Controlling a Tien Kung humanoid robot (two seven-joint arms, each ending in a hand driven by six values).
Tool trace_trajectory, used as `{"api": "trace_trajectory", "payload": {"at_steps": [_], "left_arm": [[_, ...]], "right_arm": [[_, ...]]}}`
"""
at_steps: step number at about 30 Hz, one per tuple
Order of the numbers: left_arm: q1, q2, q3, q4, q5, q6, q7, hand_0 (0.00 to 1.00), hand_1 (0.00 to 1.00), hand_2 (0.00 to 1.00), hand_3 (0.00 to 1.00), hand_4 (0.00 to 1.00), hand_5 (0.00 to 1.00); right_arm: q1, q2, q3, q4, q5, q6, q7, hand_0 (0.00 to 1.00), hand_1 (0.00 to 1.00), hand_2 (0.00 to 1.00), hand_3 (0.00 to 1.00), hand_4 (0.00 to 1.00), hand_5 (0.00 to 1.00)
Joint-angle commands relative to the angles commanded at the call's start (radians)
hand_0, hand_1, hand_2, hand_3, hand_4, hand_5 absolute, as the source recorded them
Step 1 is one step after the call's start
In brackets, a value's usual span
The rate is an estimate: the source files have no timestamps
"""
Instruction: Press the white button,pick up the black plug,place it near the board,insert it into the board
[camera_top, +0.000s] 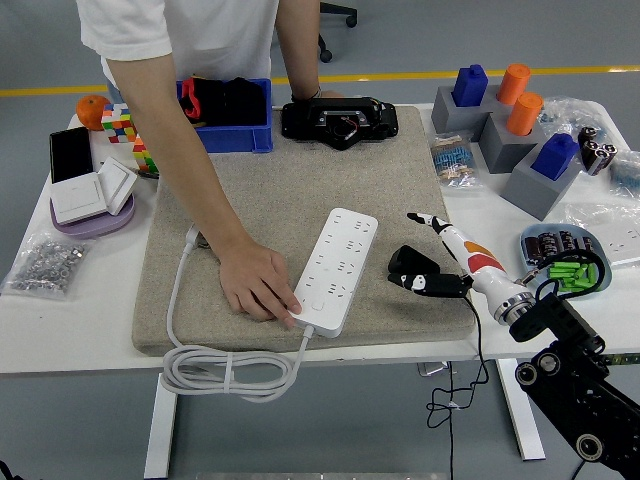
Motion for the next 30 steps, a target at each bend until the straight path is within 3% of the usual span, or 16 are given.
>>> {"api": "trace_trajectory", "payload": {"at_steps": [1,2,7,8,13,14,19,20,30], "left_arm": [[0.0,0.0,0.0,0.0,-0.001,0.0,0.0,0.692,0.636,0.612,0.64,0.561,0.204],[0.001,-0.001,0.0,0.0,-0.001,0.0,0.0,0.692,0.636,0.613,0.639,0.561,0.202],[0.002,-0.003,-0.003,0.0,-0.002,0.001,0.0,0.692,0.636,0.613,0.639,0.561,0.202],[0.001,-0.003,-0.002,0.0,-0.002,0.002,0.0,0.689,0.636,0.613,0.64,0.562,0.203],[0.002,-0.004,-0.004,0.0,-0.001,0.002,0.0,0.689,0.636,0.613,0.64,0.562,0.203],[0.001,-0.004,-0.003,0.0,-0.003,0.002,0.0,0.69,0.635,0.613,0.64,0.562,0.202],[-0.001,-0.004,-0.004,0.0,-0.005,0.003,0.0,0.69,0.635,0.613,0.64,0.562,0.202],[-0.001,-0.004,-0.003,0.0,-0.005,0.003,0.0,0.691,0.637,0.613,0.64,0.562,0.202],[-0.002,-0.005,-0.001,0.0,-0.009,0.004,0.0,0.69,0.635,0.613,0.64,0.562,0.202]], "right_arm": [[0.0,0.0,-0.001,-0.005,-0.002,-0.002,0.002,0.88,0.844,0.815,0.86,0.998,0.238],[0.0,0.0,-0.001,-0.008,-0.003,-0.002,0.003,0.847,0.769,0.736,0.822,0.998,0.188],[0.0,0.002,-0.002,-0.037,0.002,-0.001,0.007,0.847,0.769,0.736,0.822,0.998,0.188],[0.0,0.002,-0.002,-0.04,0.002,-0.003,0.009,0.812,0.743,0.712,0.802,0.998,0.141],[0.002,0.005,-0.008,-0.058,0.012,-0.015,0.027,0.812,0.743,0.712,0.802,0.998,0.141],[0.002,0.005,-0.009,-0.059,0.014,-0.018,0.03,0.778,0.716,0.68,0.771,0.998,0.078],[0.006,0.009,-0.008,-0.066,0.026,-0.038,0.048,0.778,0.716,0.68,0.771,0.998,0.078],[0.007,0.01,-0.008,-0.067,0.029,-0.043,0.054,0.705,0.68,0.645,0.747,0.96,0.038],[0.015,0.015,-0.018,-0.088,0.046,-0.062,0.067,0.667,0.651,0.61,0.693,0.912,0.006]]}}
